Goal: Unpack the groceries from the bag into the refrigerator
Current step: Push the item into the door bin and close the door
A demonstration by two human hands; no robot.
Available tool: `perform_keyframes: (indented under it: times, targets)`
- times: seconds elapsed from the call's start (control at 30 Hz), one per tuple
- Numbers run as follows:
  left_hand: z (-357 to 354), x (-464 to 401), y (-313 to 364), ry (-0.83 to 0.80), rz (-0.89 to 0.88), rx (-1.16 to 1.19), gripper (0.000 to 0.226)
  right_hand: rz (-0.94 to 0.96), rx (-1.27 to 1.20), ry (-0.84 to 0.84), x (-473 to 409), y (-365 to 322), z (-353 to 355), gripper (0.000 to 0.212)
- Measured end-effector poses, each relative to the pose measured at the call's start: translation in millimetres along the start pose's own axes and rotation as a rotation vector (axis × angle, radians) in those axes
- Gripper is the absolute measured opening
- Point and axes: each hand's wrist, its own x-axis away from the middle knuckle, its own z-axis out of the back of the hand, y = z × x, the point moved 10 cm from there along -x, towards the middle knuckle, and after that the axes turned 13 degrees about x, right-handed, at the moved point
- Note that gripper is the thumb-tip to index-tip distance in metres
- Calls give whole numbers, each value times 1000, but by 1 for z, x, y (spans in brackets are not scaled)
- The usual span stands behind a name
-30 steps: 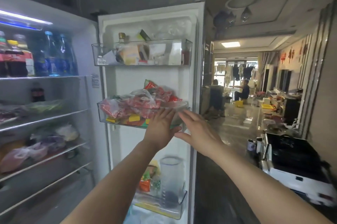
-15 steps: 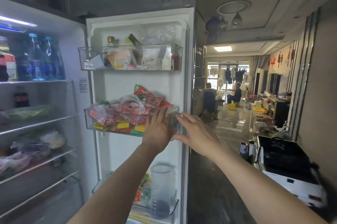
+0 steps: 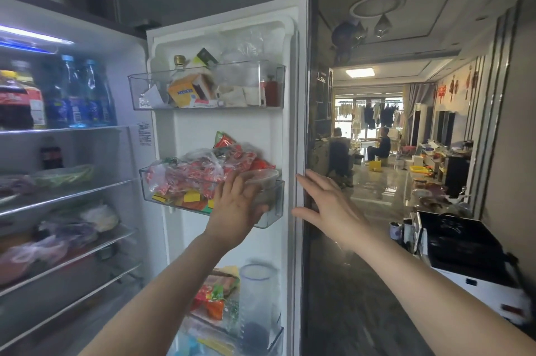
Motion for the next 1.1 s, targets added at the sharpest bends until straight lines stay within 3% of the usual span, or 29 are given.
perform_keyframes:
  times: [0.4, 0.5, 0.83, 0.97, 1.1]
  targets:
    - [108, 85, -47, 18, 94, -110, 55, -24, -10, 68, 10, -55, 16, 82]
    - [131, 103, -56, -19, 106, -187, 62, -20, -35, 142, 8, -85, 19, 83]
    - [173, 131, -8, -70, -112, -355, 69, 89, 74, 347, 37, -210, 18, 74]
    - [197, 127, -5, -73, -106, -417, 69, 169, 53, 356, 40, -259, 20, 69]
    - [221, 131, -31, -114, 6, -494, 69, 237, 33, 345, 42, -304, 21, 66]
